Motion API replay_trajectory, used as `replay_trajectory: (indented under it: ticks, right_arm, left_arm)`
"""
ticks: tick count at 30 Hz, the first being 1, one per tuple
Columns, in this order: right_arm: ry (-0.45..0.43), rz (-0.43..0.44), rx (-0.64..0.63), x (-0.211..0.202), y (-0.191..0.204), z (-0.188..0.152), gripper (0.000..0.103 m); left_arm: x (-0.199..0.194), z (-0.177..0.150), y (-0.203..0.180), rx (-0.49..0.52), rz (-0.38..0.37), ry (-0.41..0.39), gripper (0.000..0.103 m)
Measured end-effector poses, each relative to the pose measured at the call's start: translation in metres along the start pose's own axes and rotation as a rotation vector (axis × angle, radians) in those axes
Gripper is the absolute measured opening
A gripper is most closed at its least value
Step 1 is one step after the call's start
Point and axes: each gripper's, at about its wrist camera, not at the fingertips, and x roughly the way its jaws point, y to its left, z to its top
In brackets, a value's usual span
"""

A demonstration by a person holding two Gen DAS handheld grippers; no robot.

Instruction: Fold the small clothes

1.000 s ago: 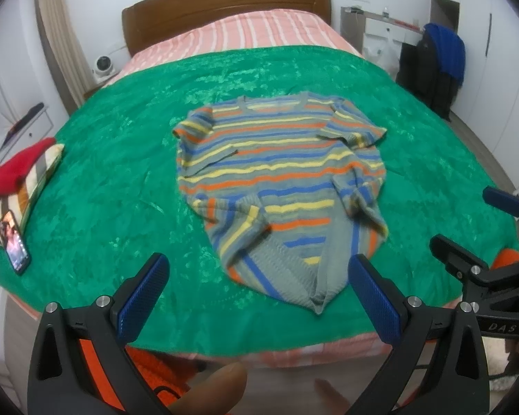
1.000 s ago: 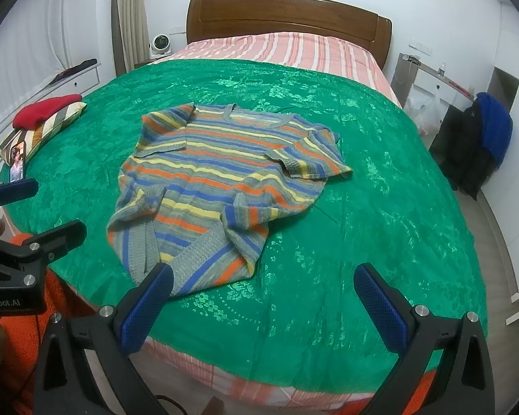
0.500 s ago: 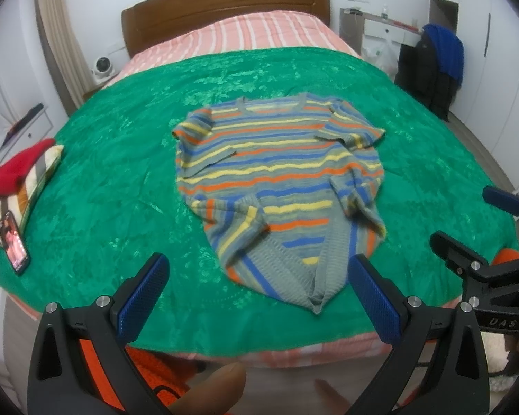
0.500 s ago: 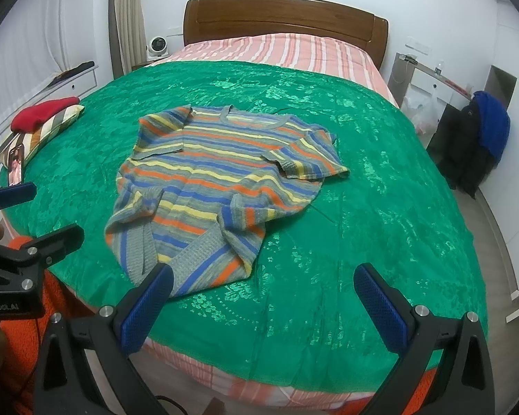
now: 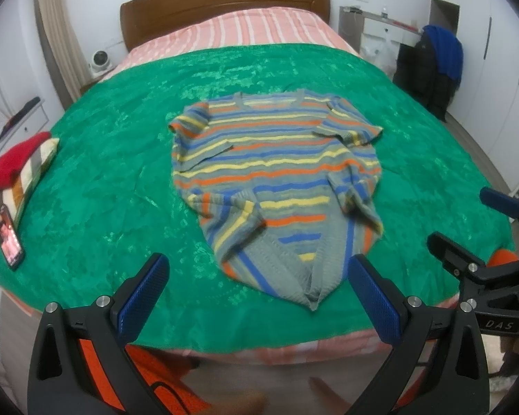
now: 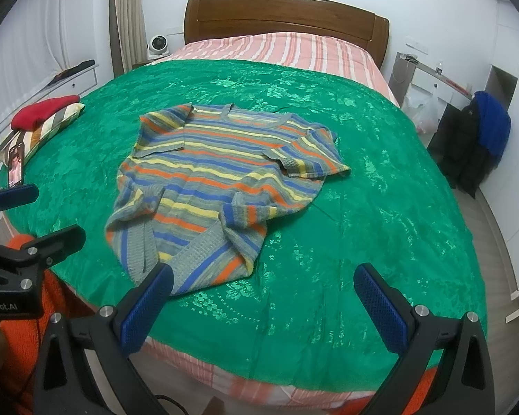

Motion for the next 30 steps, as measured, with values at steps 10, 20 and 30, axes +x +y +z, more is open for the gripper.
replay_trajectory:
  ticks: [10,20,30]
  right_arm:
    - [0.005,0.001,0.003,0.001,0.001,-0.001,0.103]
    - [0.011,0.004,-0.002,0.003,0.003,-0.001,0.103]
    - [-0.013,-0.081,0.056,0.003,-0.042,0.002,0.103]
  left_arm:
    - [0.002,-0.001,0.000,0.005,0.002,0.001,0.103]
    - [0.004,-0.002,-0.003,0.020,-0.002,0.008,0.103]
    - [0.008,-0.005,0.087,-0.126,0.060,0.010,0.103]
